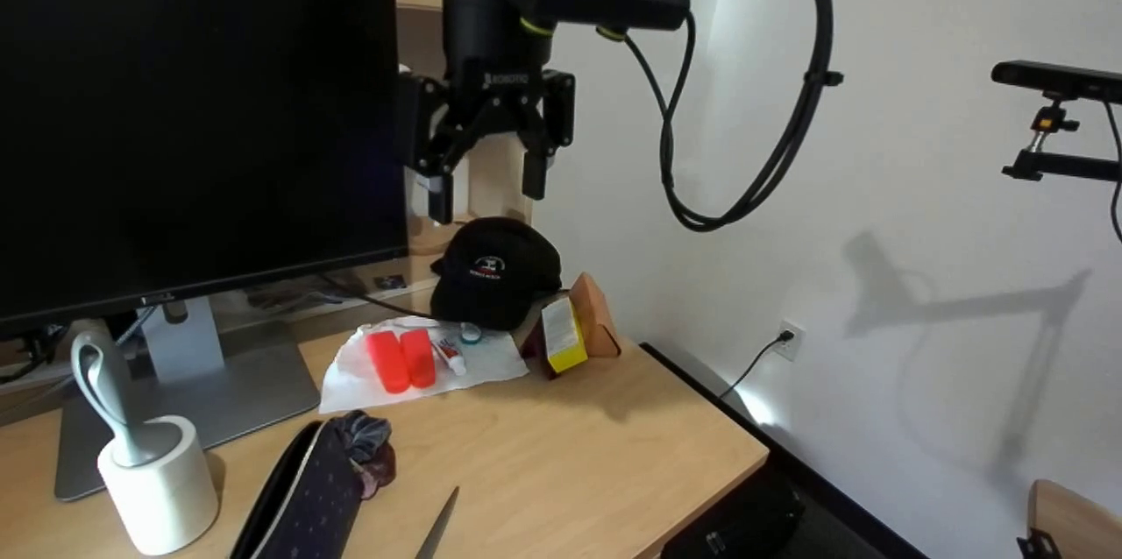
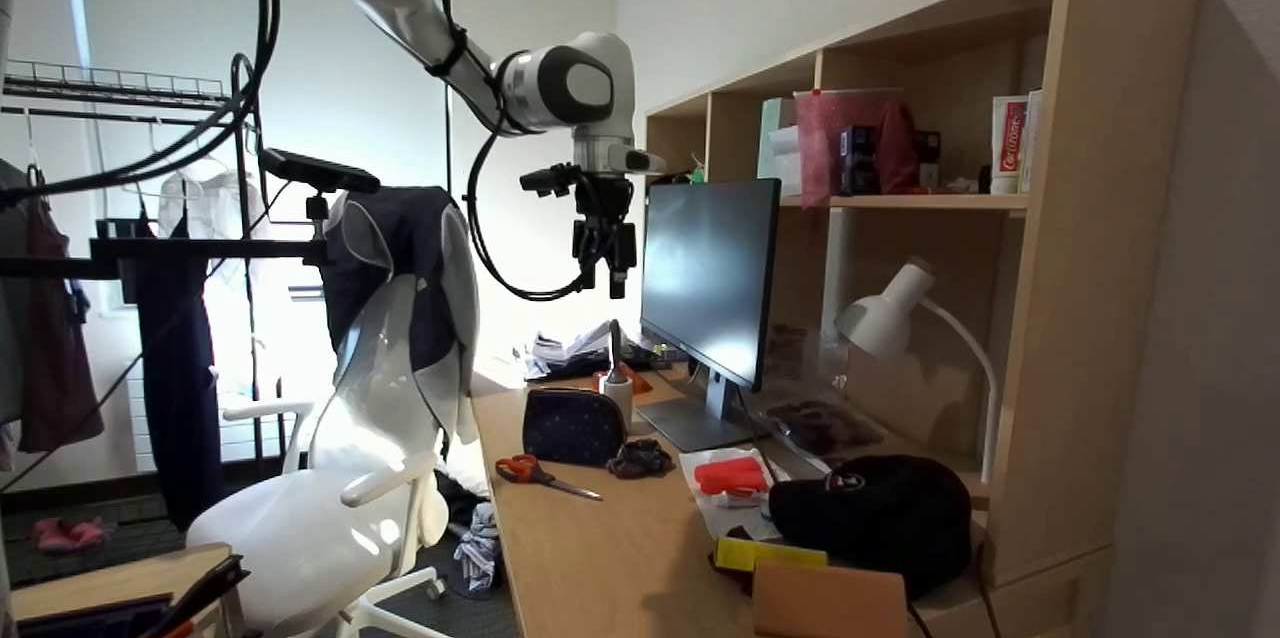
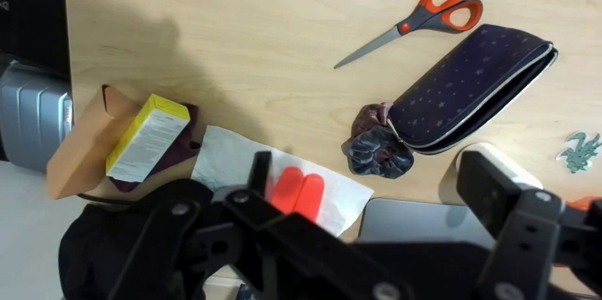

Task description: Move the dark blue bag to the right

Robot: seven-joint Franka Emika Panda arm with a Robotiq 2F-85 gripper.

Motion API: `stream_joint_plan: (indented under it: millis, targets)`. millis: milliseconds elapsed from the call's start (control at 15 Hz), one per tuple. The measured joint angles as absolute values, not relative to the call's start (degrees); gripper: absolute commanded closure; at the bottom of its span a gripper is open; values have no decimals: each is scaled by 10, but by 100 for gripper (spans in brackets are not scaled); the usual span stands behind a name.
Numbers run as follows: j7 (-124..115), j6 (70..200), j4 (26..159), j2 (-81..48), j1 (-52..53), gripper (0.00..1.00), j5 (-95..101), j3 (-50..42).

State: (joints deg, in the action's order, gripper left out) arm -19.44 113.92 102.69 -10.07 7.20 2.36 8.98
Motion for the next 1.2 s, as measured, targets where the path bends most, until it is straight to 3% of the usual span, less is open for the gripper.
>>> stream_joint_plan:
  millis: [733, 1200]
  targets:
    - [-210, 1141, 1005, -126, 81, 0, -8, 81]
    - [-390, 1235, 1003, -211, 149, 0, -65, 77]
